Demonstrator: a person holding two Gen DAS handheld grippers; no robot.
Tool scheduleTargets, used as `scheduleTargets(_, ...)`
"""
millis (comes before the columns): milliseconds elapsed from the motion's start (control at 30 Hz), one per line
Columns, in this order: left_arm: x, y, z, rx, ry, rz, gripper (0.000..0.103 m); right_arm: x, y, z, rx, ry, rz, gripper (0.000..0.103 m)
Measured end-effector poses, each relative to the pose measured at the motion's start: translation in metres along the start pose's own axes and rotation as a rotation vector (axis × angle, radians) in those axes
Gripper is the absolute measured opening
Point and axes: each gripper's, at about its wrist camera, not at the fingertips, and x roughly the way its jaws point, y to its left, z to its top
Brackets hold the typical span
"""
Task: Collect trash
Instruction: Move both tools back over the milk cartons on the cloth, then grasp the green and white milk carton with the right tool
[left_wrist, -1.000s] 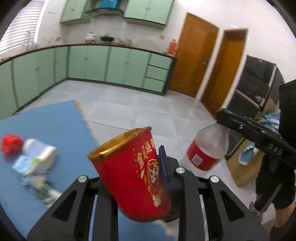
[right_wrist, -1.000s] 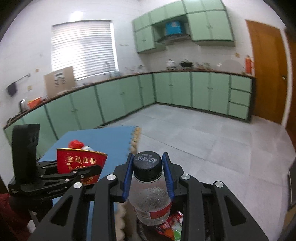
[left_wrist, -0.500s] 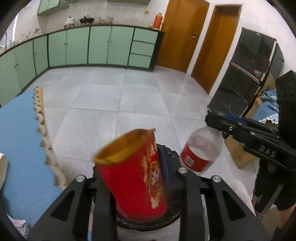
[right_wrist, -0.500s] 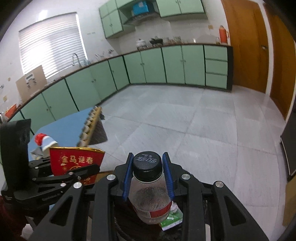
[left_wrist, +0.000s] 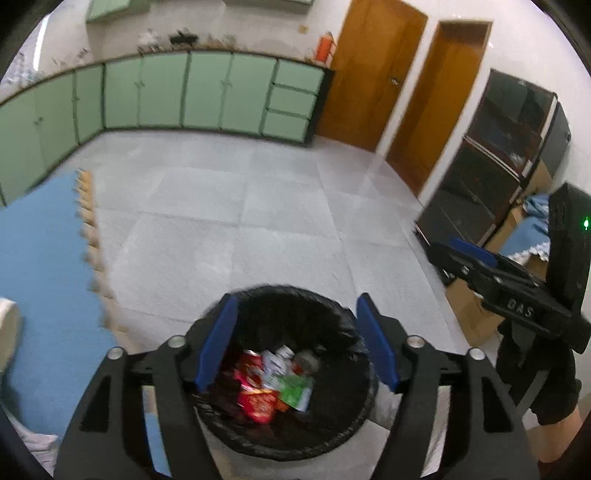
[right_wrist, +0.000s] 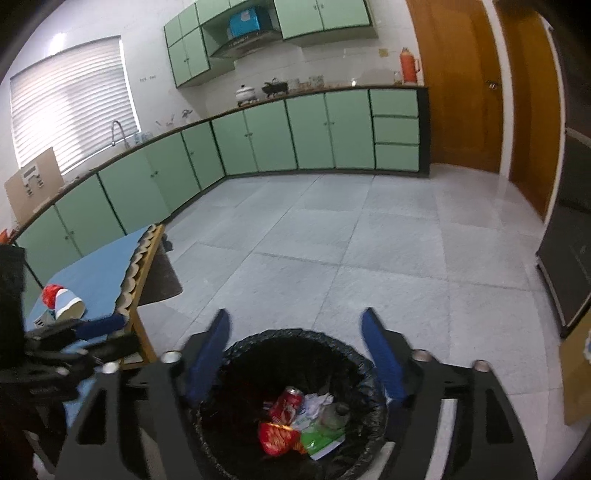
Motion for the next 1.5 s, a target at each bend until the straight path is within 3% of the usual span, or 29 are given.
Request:
scheduleTargets(133,-0.040,0.014,-0.003,0.016,-0.070,0.084,0.074,-0.018,0.021,0.005,-0.019,-0.038,0.039,0.093)
scheduleTargets(433,-0.133,0.088,-0.028,-0.081,-0.120,0.284,0.075,-0.030,0.117,0.005,-0.150,-0.036,0.209,0.094)
scheduleTargets(700,-0.188,0.148,-0.068,-0.161,-0.083,0.423,0.075,-0.013,0.213,-0.024,-0.306,0.047,0.385,0.094)
scheduleTargets(1000,-0.205,0.188,-0.112,-0.241,-0.021,0.465,0.073,0.007,0.288,-0.060,-0.429,0.133,0.508,0.090)
scheduleTargets(1500,-0.190,0.219,-0.130,-0.306,0.032,0.451,0.073,0.043,0.340,-0.081,-0.546,0.235,0.525,0.086)
